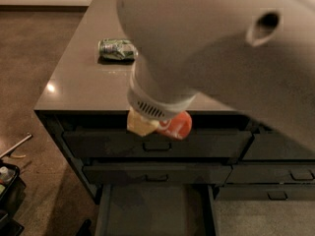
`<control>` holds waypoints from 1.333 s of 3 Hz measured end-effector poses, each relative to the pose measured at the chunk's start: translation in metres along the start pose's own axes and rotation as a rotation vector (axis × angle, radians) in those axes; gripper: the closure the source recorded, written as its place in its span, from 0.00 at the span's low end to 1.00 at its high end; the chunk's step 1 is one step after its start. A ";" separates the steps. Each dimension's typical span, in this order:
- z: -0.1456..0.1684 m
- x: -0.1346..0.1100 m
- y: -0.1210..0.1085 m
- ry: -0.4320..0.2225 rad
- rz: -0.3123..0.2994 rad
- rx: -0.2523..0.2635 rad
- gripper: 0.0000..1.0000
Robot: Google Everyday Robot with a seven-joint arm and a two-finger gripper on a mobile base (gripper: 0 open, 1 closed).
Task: Pick coke can from bottom drawer and place on counter
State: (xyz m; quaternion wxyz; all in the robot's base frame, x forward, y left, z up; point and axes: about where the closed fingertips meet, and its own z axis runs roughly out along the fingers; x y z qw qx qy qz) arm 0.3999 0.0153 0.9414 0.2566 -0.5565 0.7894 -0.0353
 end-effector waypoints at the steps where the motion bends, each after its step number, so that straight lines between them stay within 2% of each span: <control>1: -0.026 -0.012 -0.024 -0.055 -0.004 0.054 1.00; 2: -0.026 -0.012 -0.024 -0.055 -0.004 0.054 1.00; 4: -0.028 -0.006 -0.067 -0.093 -0.003 0.100 1.00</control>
Offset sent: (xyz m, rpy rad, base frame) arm 0.0118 -0.0049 0.0353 0.0316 -0.0697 0.0027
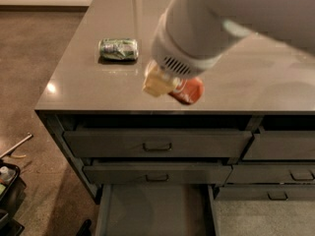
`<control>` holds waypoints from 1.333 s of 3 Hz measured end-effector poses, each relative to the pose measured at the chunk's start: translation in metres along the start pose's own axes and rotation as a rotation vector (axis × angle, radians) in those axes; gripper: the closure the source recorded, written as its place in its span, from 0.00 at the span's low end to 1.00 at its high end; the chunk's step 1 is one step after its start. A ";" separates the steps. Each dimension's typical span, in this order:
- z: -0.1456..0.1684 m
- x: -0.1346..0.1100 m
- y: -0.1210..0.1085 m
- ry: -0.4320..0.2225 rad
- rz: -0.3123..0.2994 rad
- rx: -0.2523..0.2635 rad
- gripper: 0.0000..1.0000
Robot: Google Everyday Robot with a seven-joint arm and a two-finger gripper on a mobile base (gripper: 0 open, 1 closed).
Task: Pick coke can from bottom drawer and place on counter
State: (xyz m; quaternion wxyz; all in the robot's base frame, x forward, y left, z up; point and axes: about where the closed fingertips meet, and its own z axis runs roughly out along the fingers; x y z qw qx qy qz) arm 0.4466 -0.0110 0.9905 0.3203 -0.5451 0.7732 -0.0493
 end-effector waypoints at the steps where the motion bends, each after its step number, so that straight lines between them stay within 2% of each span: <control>1: 0.032 0.007 -0.049 -0.006 -0.011 0.011 1.00; 2: 0.065 0.025 -0.082 0.006 0.008 0.001 1.00; 4: 0.099 0.055 -0.123 0.042 0.054 0.004 1.00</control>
Offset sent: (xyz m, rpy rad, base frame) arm 0.1467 -0.0614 -0.0507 0.0023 0.0273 -0.0310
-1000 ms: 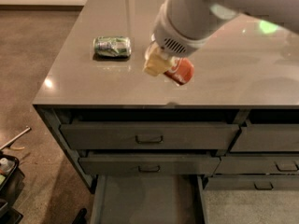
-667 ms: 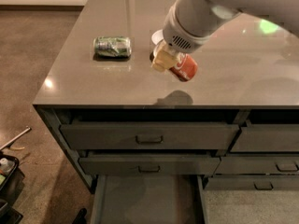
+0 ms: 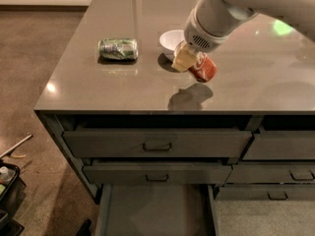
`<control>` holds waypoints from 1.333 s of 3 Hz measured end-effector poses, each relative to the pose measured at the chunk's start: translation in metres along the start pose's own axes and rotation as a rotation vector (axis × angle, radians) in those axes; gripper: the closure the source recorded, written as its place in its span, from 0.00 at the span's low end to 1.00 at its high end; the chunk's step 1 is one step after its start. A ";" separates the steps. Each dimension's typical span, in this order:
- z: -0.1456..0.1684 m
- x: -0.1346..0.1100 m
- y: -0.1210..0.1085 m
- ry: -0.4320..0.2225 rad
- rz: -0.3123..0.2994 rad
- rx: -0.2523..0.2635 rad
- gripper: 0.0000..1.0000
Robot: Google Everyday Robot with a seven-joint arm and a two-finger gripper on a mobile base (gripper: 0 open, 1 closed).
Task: Pick coke can from bottom drawer and place on counter
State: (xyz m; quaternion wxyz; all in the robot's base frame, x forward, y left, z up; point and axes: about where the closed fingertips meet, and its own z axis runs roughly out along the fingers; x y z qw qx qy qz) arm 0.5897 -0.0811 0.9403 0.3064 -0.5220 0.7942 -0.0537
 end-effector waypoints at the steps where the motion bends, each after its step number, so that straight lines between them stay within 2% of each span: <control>1: 0.011 0.008 -0.013 0.019 0.016 0.005 1.00; 3: 0.028 0.029 -0.023 0.071 0.064 0.001 1.00; 4: 0.028 0.029 -0.023 0.071 0.064 0.001 0.81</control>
Offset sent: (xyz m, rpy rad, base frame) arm 0.0329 -0.0289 -0.0292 -0.0238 0.0462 -0.0876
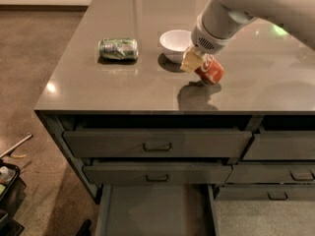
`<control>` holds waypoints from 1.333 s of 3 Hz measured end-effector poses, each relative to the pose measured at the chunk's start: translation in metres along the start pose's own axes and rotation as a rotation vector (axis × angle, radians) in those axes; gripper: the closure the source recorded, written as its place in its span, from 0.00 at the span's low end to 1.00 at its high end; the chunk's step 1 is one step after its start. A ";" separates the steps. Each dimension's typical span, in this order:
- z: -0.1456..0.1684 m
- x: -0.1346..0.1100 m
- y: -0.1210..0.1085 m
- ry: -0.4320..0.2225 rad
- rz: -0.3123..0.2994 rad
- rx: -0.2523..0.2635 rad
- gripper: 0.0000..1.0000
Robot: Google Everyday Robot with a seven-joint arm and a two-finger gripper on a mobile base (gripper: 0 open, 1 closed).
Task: Pick coke can from bottom drawer and place on counter
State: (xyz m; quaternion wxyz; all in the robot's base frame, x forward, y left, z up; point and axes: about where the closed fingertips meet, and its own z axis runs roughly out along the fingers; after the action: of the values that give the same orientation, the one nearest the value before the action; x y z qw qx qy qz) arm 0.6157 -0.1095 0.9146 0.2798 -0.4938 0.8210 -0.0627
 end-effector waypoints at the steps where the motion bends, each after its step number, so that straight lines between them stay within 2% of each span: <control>1: 0.000 0.000 0.000 0.000 0.000 0.000 0.58; 3: 0.000 0.000 0.000 0.000 0.000 0.000 0.11; 4: 0.000 0.000 0.000 0.000 0.000 0.000 0.00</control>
Offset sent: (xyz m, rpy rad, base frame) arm 0.0000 0.0000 0.0000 0.0000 0.0000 0.0000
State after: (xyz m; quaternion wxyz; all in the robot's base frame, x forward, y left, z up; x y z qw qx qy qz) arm 0.6156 -0.1095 0.9147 0.2798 -0.4938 0.8209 -0.0628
